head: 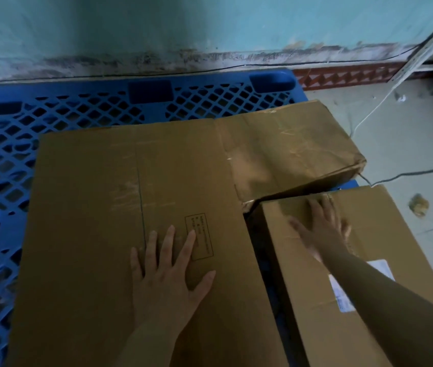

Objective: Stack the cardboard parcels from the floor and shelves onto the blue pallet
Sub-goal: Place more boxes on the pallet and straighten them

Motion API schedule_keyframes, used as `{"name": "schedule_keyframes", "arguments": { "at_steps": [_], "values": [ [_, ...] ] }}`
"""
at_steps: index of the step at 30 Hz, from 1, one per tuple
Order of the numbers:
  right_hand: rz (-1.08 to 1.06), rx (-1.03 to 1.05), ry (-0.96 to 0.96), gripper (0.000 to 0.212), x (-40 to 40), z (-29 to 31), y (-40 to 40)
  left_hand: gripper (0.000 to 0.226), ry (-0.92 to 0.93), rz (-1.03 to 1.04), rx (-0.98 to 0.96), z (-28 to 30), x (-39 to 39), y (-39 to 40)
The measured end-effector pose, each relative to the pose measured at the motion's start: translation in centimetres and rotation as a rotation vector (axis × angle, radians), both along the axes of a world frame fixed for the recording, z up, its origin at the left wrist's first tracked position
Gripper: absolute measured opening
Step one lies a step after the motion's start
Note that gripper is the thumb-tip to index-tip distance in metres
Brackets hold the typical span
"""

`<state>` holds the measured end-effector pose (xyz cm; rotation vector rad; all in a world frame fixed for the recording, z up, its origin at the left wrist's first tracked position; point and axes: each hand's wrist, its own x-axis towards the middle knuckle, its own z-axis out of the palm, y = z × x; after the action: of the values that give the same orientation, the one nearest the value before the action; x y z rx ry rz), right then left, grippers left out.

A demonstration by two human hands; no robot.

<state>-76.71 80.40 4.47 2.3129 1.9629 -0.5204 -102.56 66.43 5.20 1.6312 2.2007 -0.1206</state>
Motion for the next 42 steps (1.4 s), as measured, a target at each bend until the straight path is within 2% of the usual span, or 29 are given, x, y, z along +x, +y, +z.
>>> {"name": "schedule_keyframes", "arguments": {
  "at_steps": [3, 5, 6, 7, 8, 9, 10, 12, 14, 17, 23, 27, 29, 32, 34, 38, 42],
  "values": [
    [-0.364, -0.035, -0.036, 0.090, 6.9, 0.8, -1.9, 0.078, -0.002, -0.004, 0.074, 0.0, 0.3, 0.1],
    [-0.613, -0.069, 0.018, 0.116, 11.1, 1.3, -3.7, 0.081, 0.004, 0.004, 0.046, 0.6, 0.5, 0.2],
    [-0.735, -0.089, 0.142, 0.130, 12.5, 2.0, -4.6, 0.081, 0.011, 0.015, 0.037, 1.0, 0.7, 0.4],
    [-0.864, -0.093, 0.363, 0.136, 13.6, 2.9, -5.7, 0.081, 0.008, 0.033, 0.035, 1.2, 1.1, 0.5],
    [-0.906, -0.149, 0.396, 0.133, 14.5, 2.9, -6.5, 0.081, -0.003, 0.041, 0.042, 1.4, 1.8, 0.4],
    [-0.858, -0.160, 0.412, 0.128, 15.0, 3.5, -7.2, 0.082, -0.022, 0.022, 0.046, 1.8, 2.7, 0.5],
    [-0.846, -0.172, 0.406, 0.110, 15.6, 3.7, -8.0, 0.082, -0.040, -0.031, 0.054, 2.1, 4.1, 0.4],
    [-0.799, -0.103, 0.258, 0.085, 15.6, 3.6, -8.3, 0.077, -0.101, -0.205, 0.074, 2.4, 7.6, 0.0],
    [-0.666, -0.123, 0.192, 0.084, 14.3, 3.2, -7.9, 0.065, -0.112, -0.343, 0.027, 2.8, 10.5, -0.3],
    [-0.582, -0.124, 0.158, 0.105, 13.0, 1.0, -5.9, 0.063, -0.139, -0.372, 0.031, 2.9, 12.4, -0.4],
    [-0.557, -0.125, 0.167, 0.102, 8.9, -0.1, -4.1, 0.066, -0.095, -0.310, -0.049, 3.0, 12.3, -0.6],
    [-0.547, -0.119, 0.164, 0.102, 6.9, 0.0, -5.0, 0.060, -0.116, -0.309, -0.004, 3.1, 10.6, -1.7],
    [-0.494, -0.099, 0.092, 0.097, 6.0, 0.3, -5.4, 0.056, -0.133, -0.343, 0.010, 3.0, 9.9, -2.3],
    [-0.234, -0.069, -0.043, 0.095, 3.5, 0.8, -5.7, 0.052, -0.129, -0.315, 0.115, 2.9, 8.2, -2.6],
    [-0.012, -0.049, -0.060, 0.092, 0.8, 1.2, -5.8, 0.057, -0.110, -0.166, 0.175, 3.5, 6.5, -2.2],
    [0.274, 0.016, 0.139, 0.072, -5.8, 2.2, -4.7, 0.066, -0.081, -0.001, 0.126, 3.6, 2.7, -0.3],
    [0.382, 0.014, 0.165, 0.061, -11.8, 2.3, -1.9, 0.073, -0.050, 0.066, 0.135, 3.3, 0.9, 2.5]
  ]
}}
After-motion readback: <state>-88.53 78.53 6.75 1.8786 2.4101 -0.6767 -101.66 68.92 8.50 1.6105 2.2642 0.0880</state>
